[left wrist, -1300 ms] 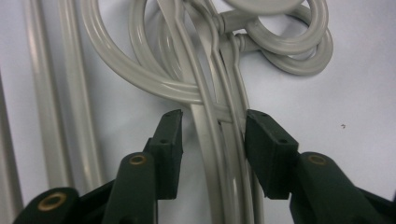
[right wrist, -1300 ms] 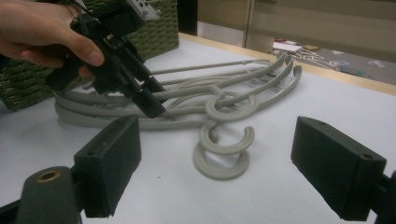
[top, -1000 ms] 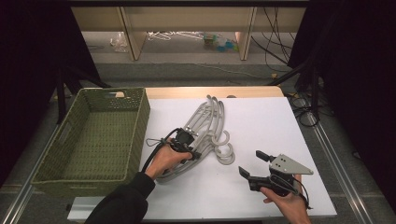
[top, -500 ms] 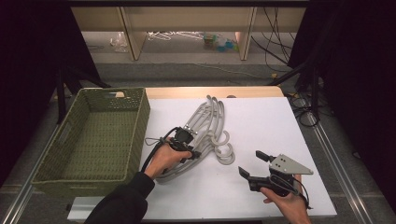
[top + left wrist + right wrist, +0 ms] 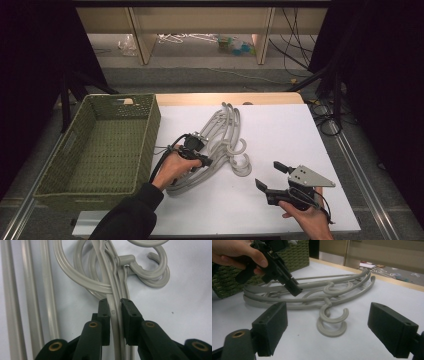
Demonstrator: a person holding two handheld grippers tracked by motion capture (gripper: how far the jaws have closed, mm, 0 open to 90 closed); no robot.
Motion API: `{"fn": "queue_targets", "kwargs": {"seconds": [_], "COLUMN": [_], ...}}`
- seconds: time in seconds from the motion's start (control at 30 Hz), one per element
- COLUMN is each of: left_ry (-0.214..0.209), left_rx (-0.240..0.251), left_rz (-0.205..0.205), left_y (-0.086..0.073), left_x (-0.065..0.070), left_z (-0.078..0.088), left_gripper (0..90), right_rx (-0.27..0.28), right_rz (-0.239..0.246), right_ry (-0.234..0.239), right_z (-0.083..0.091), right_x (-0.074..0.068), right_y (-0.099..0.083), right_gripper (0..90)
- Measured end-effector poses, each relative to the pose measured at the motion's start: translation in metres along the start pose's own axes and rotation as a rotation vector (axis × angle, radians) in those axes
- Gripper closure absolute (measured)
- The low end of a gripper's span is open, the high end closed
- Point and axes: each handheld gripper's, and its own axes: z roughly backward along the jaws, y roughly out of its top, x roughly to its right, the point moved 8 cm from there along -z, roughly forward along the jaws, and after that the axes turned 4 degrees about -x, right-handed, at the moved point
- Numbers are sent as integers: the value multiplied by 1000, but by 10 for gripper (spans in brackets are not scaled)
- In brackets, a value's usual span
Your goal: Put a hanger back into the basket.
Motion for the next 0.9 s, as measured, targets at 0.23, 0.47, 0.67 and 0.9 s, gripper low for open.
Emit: {"fn": "queue_targets", "kwargs": {"seconds": [0.23, 0.47, 0.67, 0.9], "left_ry": [1, 7, 4, -21], "left_rx": [107, 243, 309, 347], "left_rz": [106, 192, 233, 275], "left_y": [5, 13, 17, 20], "left_x": [-6, -17, -24, -26], "left_z": [15, 37, 50, 59], "left_gripper": [800, 812, 814, 815], "right_rx": [-8, -7, -3, -4], "right_rz": [3, 4, 4, 3], "right_ry": [3, 3, 3, 2], "right_z": [1, 1, 1, 1], "right_x": [0, 1, 1, 1], "right_y": [0, 0, 0, 0], "right_gripper": [172, 172, 172, 172]}}
